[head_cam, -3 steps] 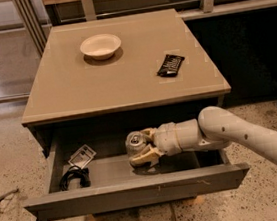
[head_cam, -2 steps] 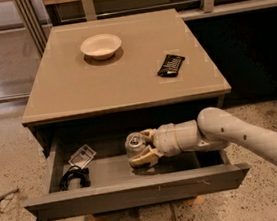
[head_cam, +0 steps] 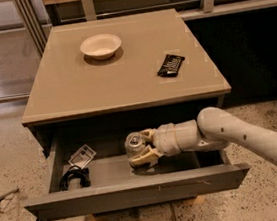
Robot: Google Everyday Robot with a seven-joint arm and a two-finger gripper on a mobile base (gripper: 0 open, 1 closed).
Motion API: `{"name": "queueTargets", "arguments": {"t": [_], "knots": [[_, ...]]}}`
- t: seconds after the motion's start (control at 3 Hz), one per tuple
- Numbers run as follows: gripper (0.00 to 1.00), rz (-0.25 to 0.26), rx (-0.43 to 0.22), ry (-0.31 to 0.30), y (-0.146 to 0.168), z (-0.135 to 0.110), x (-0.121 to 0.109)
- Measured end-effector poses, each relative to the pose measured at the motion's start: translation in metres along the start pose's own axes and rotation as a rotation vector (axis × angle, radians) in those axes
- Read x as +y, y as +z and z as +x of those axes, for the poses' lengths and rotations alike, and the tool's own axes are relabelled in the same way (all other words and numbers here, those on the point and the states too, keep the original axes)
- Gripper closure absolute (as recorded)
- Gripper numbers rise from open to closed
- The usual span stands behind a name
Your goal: Place 7up can into top drawer
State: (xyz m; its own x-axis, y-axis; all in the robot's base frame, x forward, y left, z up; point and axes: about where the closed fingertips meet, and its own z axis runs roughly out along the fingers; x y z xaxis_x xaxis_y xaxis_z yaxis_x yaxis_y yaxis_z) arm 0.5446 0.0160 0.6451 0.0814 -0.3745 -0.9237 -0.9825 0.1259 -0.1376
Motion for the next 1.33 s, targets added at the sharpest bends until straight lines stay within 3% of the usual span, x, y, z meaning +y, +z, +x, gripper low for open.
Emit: {"name": "queueTargets", "arguments": {"t": [0.67, 1.0, 1.33], "knots": [[0.12, 0.000, 0.000, 0.000, 0.0001, 0.0000, 0.0000], [0.00, 0.000, 0.000, 0.000, 0.0001, 0.0000, 0.0001], [0.00, 0.000, 0.000, 0.000, 0.0001, 0.0000, 0.0001]]}}
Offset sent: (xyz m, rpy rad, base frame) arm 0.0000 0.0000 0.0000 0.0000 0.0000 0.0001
